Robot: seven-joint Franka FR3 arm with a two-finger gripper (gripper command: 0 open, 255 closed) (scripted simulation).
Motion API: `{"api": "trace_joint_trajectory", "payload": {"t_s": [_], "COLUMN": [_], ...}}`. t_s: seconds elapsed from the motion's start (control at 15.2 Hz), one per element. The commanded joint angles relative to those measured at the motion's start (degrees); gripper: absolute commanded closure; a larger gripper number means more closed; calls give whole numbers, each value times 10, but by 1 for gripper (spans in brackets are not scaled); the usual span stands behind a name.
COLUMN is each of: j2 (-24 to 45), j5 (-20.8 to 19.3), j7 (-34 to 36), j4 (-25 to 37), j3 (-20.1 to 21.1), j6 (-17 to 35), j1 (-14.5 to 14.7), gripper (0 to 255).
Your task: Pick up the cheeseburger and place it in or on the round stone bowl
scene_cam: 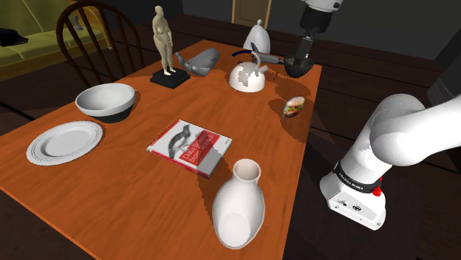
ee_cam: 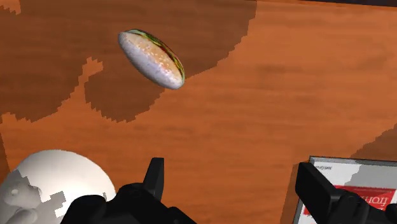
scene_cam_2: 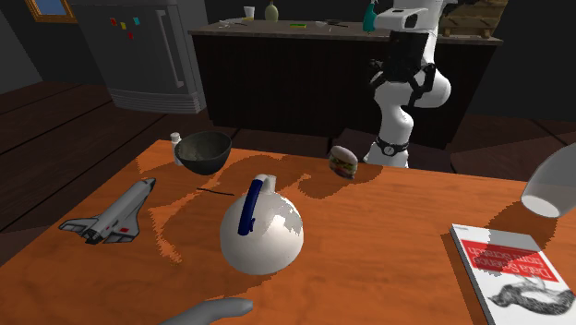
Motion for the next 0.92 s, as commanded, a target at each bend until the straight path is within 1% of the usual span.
{"api": "trace_joint_trajectory", "payload": {"t_s": [0.0,0.4,0.73,0.86], "j2": [-6,5,60,70], "j5": [-23,-99,-167,-174], "j7": [-76,-282,-455,-467], "j4": [-33,-101,-126,-132], "j3": [-35,-140,-236,-247], "j6": [21,82,151,166], "j1": [9,30,49,51], "gripper": [0,0,0,0]}}
